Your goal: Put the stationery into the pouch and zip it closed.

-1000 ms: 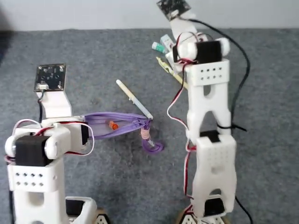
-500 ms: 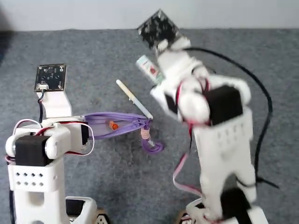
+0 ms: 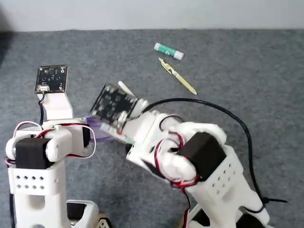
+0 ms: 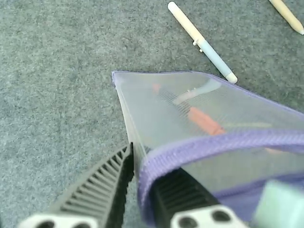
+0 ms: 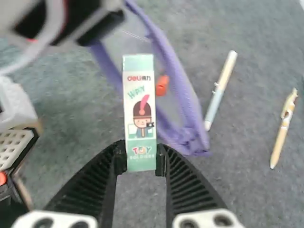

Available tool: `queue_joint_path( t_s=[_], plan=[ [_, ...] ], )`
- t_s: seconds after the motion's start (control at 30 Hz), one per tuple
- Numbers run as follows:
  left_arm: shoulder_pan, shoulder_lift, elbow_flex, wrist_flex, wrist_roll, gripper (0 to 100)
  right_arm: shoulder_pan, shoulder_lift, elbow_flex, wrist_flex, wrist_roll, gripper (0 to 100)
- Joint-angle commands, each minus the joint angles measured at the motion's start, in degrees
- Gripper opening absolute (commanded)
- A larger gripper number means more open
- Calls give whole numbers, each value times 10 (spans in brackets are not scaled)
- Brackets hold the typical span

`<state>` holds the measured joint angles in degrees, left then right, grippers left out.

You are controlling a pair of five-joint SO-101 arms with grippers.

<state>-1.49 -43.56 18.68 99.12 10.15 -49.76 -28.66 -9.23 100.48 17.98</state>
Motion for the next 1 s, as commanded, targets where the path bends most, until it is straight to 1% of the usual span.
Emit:
queue_joint_path(
  t_s=[0.0,0.1,0.27,0.47,0.77,0.97],
  plan=[
    [-2,0,0,-4,6,12,-20,15,-1,22,-5,8],
    [-2,-1,0,-4,6,12,-19,41,-4,10,-3,8],
    [-2,-1,-1,-2,6,12,-17,52,-4,-18,64,8],
    [-2,-1,-1,-1,6,12,31,51,-9,-17,113,8],
    [-2,-1,-1,-4,6,12,69,100,-86,-18,179,8],
    [-2,-1,-1,-4,6,12,70,125,-135,-15,236,8]
  ],
)
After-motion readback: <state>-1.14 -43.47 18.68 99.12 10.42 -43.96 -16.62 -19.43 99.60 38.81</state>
